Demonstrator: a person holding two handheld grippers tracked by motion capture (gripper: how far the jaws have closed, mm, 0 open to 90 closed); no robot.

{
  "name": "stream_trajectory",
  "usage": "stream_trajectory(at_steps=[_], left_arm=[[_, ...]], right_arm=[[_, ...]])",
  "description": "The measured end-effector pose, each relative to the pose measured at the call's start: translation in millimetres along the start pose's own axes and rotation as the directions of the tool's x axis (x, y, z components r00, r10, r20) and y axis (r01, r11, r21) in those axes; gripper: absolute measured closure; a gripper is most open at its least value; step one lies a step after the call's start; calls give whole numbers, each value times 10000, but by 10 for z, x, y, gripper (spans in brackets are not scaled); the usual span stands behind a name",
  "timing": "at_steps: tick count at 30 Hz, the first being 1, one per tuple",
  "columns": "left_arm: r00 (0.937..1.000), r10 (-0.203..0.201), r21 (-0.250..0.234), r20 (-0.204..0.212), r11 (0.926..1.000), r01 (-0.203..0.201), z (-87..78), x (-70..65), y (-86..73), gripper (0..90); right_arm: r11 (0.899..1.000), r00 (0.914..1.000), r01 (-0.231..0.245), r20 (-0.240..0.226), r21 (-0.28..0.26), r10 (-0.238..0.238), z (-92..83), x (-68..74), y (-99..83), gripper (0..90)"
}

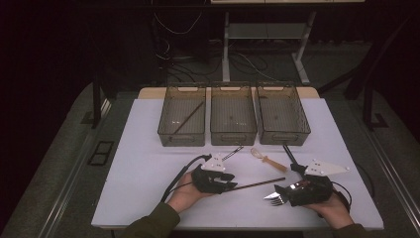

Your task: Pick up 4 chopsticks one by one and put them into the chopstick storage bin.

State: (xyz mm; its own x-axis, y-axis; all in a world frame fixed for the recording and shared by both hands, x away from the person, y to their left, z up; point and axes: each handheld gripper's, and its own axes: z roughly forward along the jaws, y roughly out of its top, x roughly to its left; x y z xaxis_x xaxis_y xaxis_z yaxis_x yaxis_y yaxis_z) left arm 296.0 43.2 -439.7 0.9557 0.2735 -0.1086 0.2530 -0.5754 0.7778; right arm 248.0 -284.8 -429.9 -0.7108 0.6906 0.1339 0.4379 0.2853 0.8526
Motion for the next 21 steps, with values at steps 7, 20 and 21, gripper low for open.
stream_trajectory(at_steps=[7,20,21], left_arm=[[9999,139,384,54,9992,-141,57,-12,-24,756],[9994,348,733,-64,9967,-343,144,-49,-61,819],[9990,438,725,-130,9965,-427,145,-60,-65,821]], right_arm=[[10000,10000,14,3,-11,-14,-4,2,0,20],[10000,10000,-33,13,-70,33,-15,-2,8,21],[10000,10000,-48,11,-85,48,-14,-4,8,21]])
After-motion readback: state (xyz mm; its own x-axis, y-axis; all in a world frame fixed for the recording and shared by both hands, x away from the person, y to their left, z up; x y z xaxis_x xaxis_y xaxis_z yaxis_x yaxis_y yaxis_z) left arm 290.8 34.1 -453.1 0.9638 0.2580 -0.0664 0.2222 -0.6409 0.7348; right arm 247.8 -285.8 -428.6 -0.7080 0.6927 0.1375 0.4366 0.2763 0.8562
